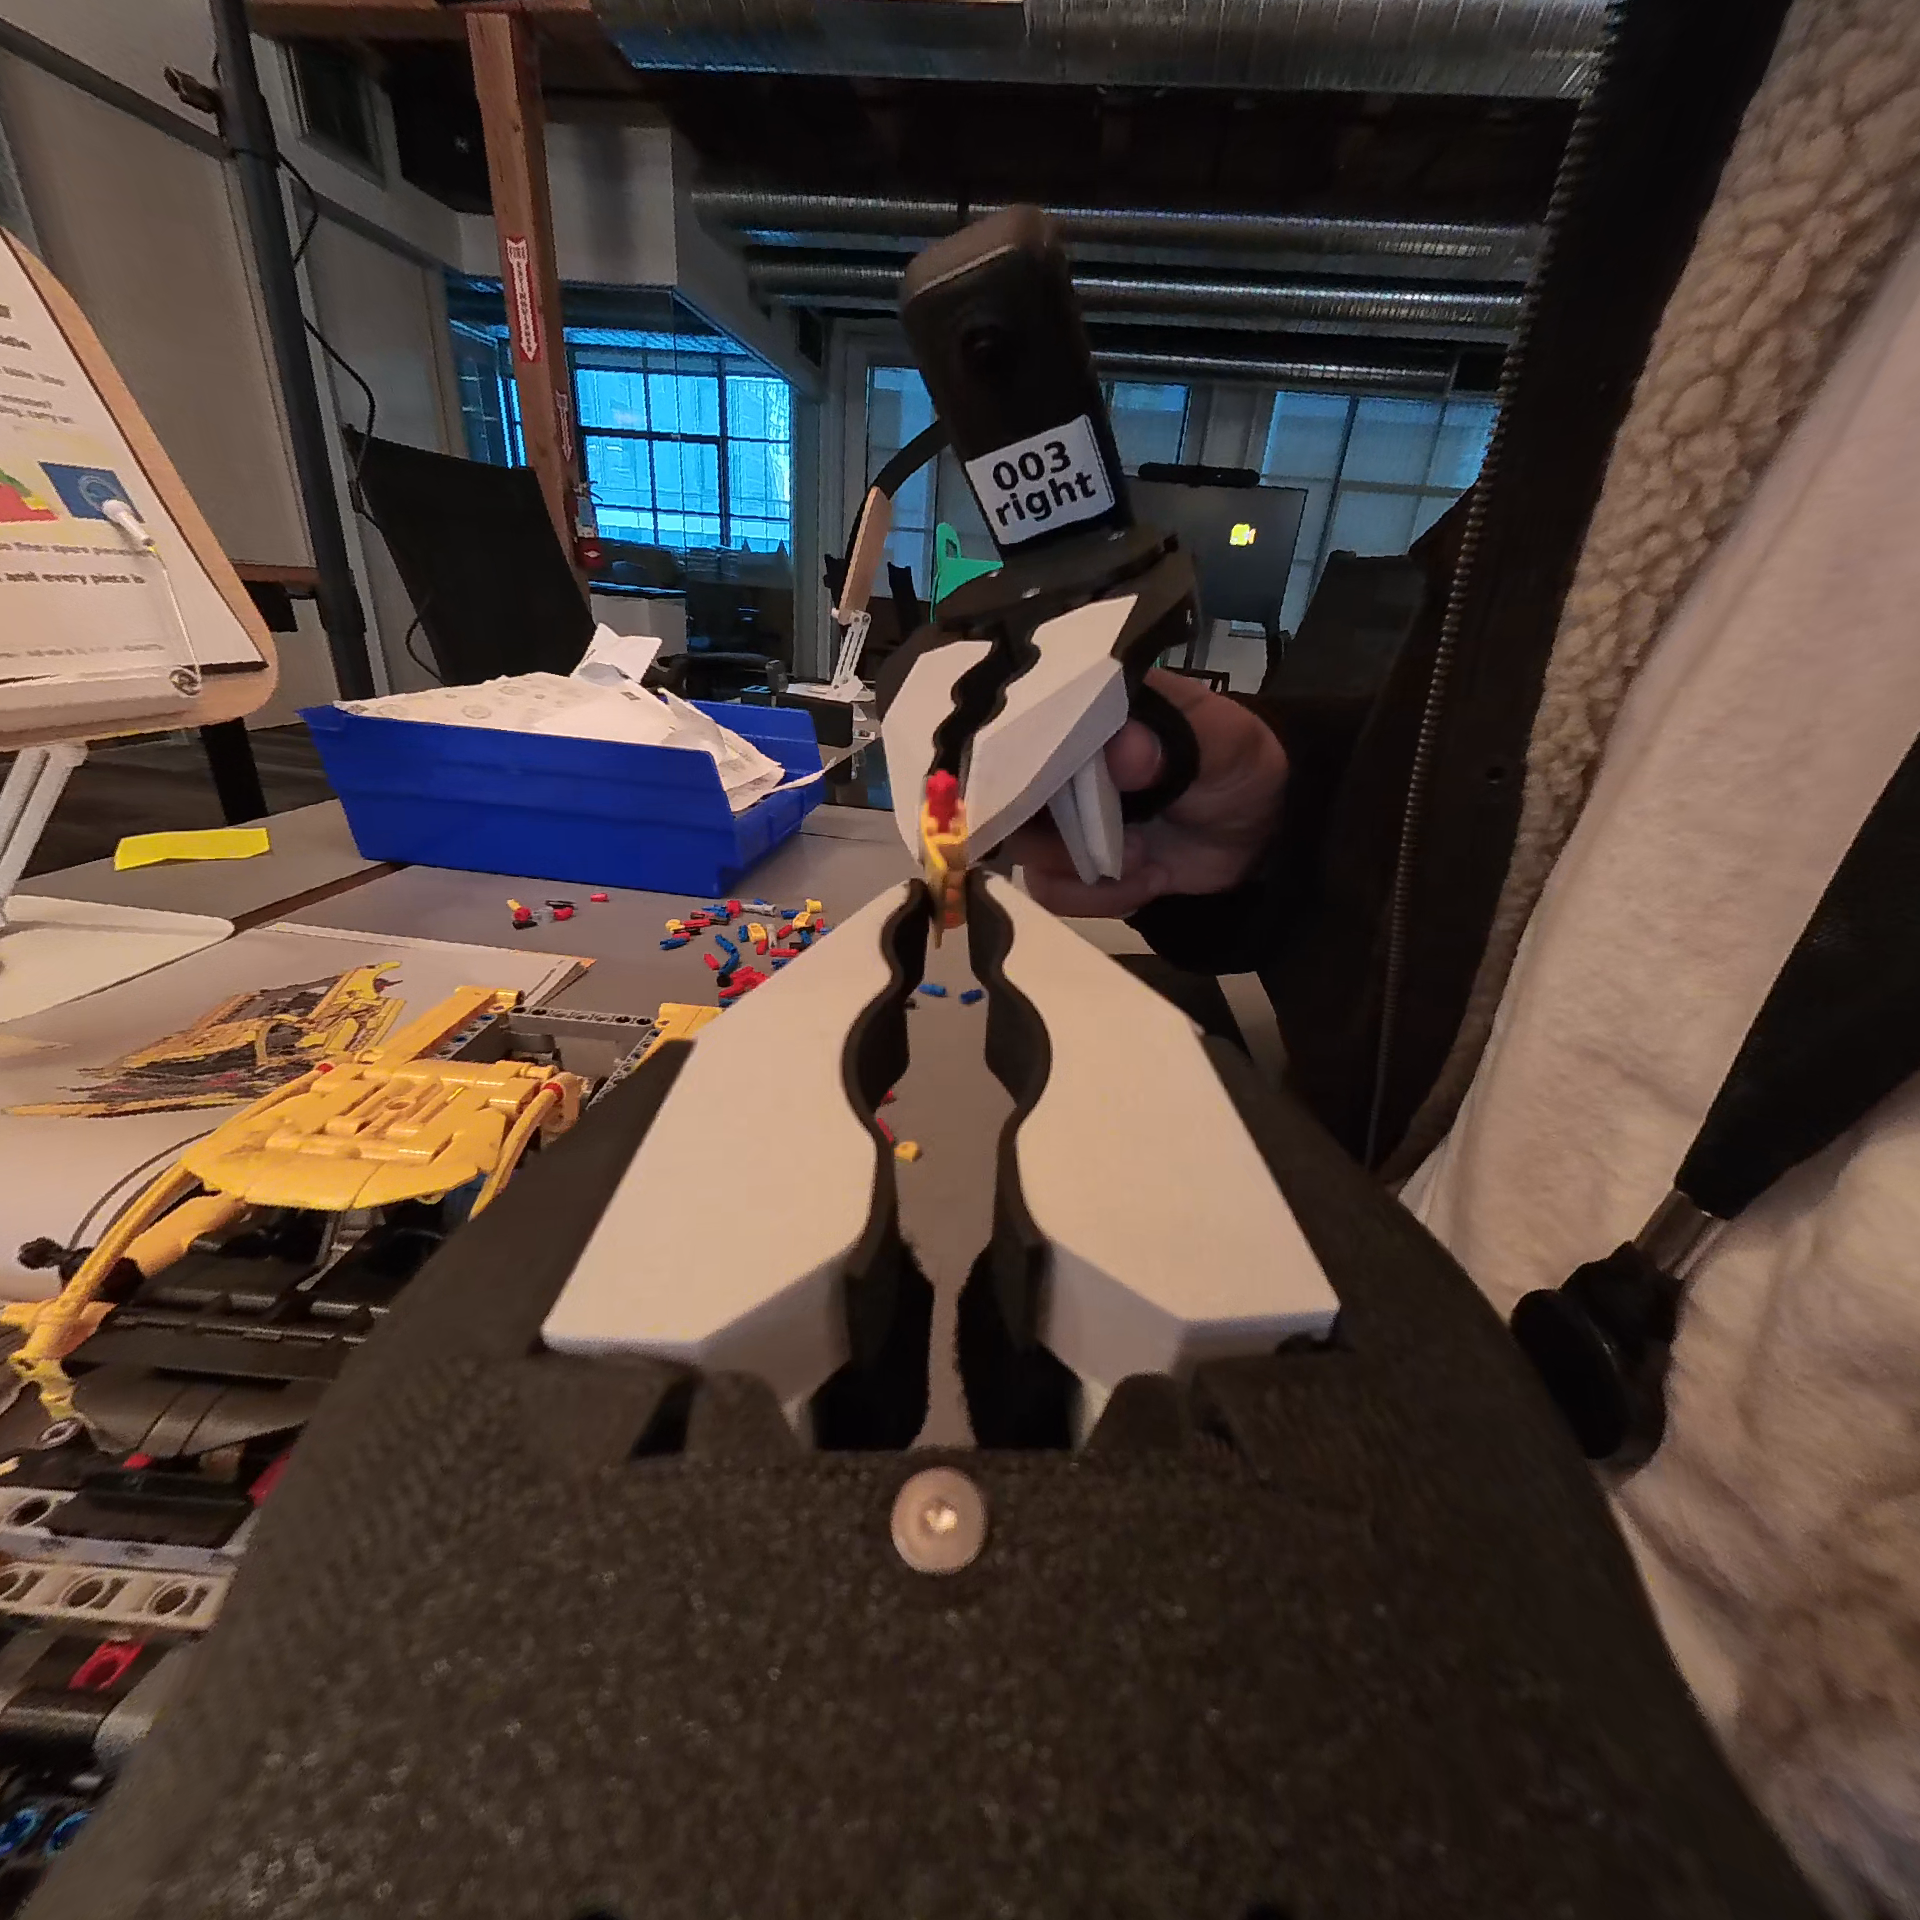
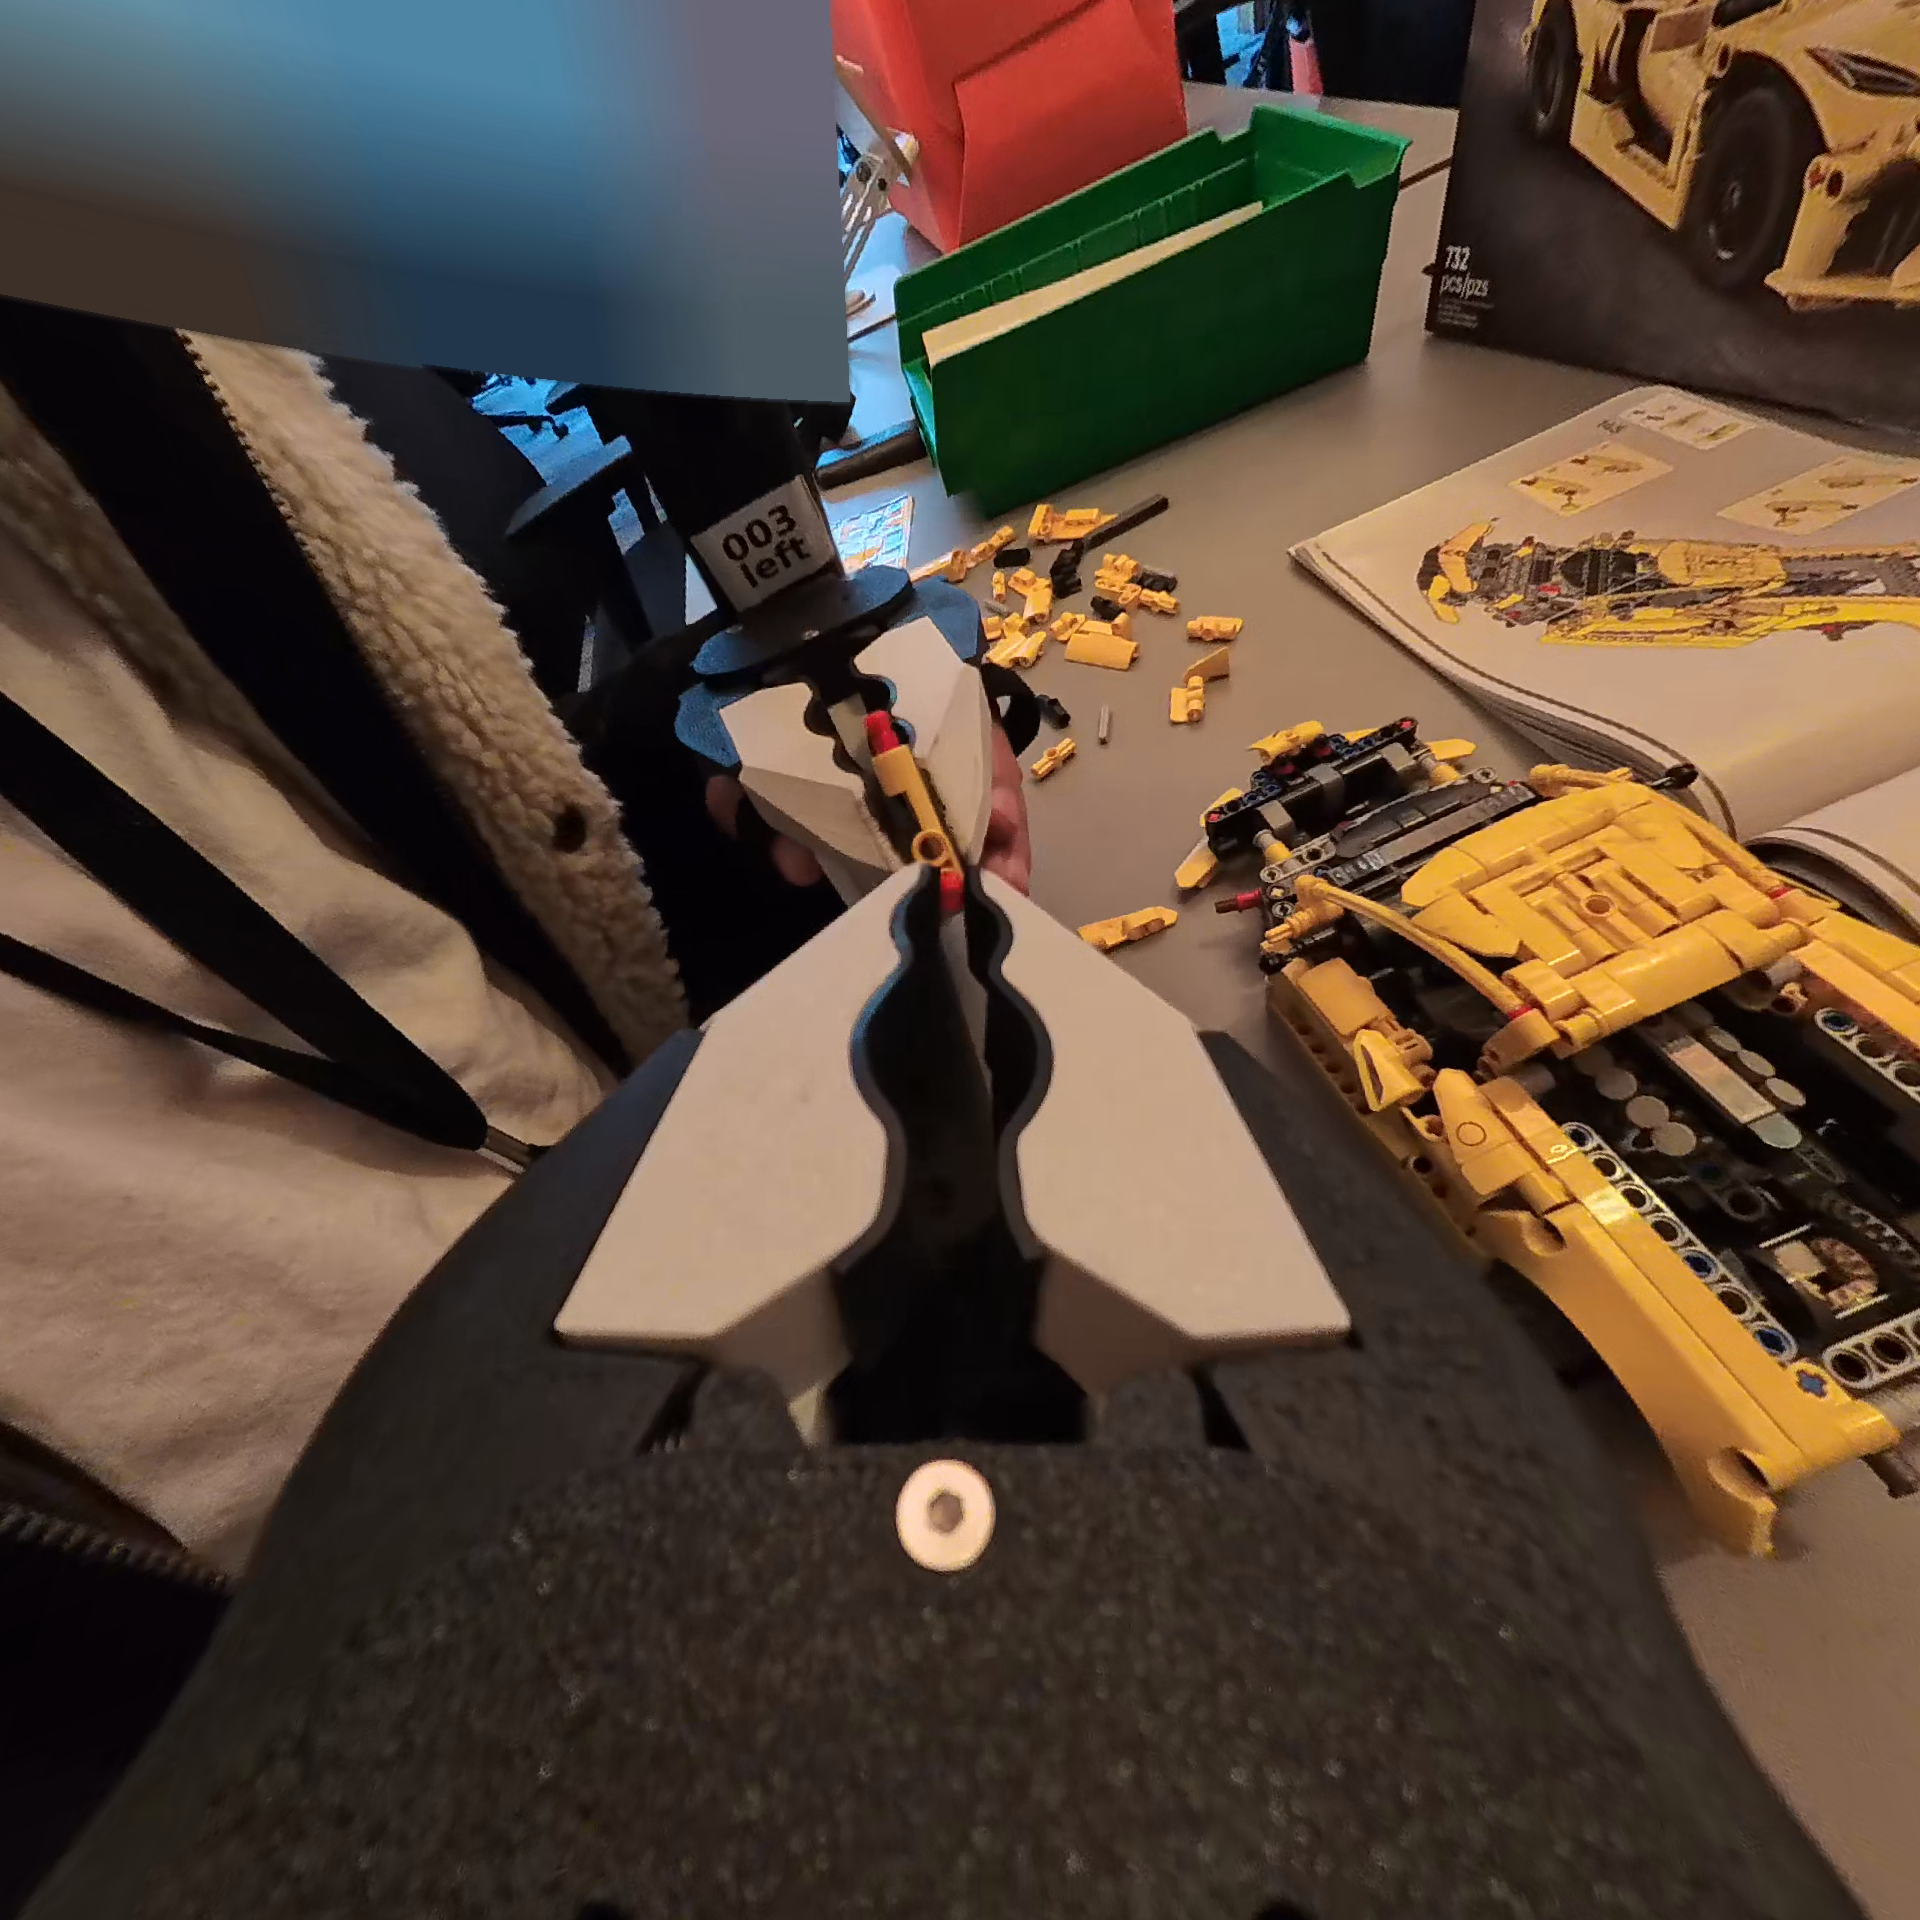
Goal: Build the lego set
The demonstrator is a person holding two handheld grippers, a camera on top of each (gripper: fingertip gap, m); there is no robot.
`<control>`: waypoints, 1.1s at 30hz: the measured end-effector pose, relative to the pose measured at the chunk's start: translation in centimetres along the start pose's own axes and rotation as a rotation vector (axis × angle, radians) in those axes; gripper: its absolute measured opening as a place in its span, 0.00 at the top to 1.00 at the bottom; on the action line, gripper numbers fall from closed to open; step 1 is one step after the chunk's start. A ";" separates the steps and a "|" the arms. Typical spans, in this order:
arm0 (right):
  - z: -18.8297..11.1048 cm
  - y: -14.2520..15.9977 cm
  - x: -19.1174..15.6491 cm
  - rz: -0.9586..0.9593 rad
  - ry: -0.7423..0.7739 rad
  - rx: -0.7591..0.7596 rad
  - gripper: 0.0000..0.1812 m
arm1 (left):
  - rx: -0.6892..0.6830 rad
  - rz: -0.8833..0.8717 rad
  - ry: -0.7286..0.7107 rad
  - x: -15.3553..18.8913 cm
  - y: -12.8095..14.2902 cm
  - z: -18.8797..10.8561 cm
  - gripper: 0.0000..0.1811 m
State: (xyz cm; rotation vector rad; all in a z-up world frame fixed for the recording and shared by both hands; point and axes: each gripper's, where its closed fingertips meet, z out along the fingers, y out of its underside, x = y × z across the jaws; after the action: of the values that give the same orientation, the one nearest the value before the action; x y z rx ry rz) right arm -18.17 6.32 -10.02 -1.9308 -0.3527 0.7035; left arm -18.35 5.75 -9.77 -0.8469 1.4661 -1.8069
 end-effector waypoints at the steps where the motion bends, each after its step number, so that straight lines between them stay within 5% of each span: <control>1: 0.0 -0.1 0.0 0.000 0.000 0.003 0.98 | 0.003 0.002 -0.003 -0.1 -0.1 0.0 0.96; 22: 0.4 -0.3 -0.4 -0.010 -0.070 0.015 0.98 | 0.074 -0.096 0.043 -0.1 -1.1 -0.3 0.96; 30: -0.4 1.1 0.3 -0.035 -0.026 -0.092 0.98 | -0.016 -0.016 -0.008 -0.4 0.4 0.0 0.96; 33: -2.0 3.7 1.6 -0.049 0.027 -0.250 0.98 | -0.054 -0.016 -0.032 -0.8 1.1 0.1 0.96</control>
State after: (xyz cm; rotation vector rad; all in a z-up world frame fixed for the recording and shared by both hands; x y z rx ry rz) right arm -15.92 4.07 -13.19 -2.1573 -0.4888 0.6245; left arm -17.74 6.19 -10.86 -0.9128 1.4972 -1.7648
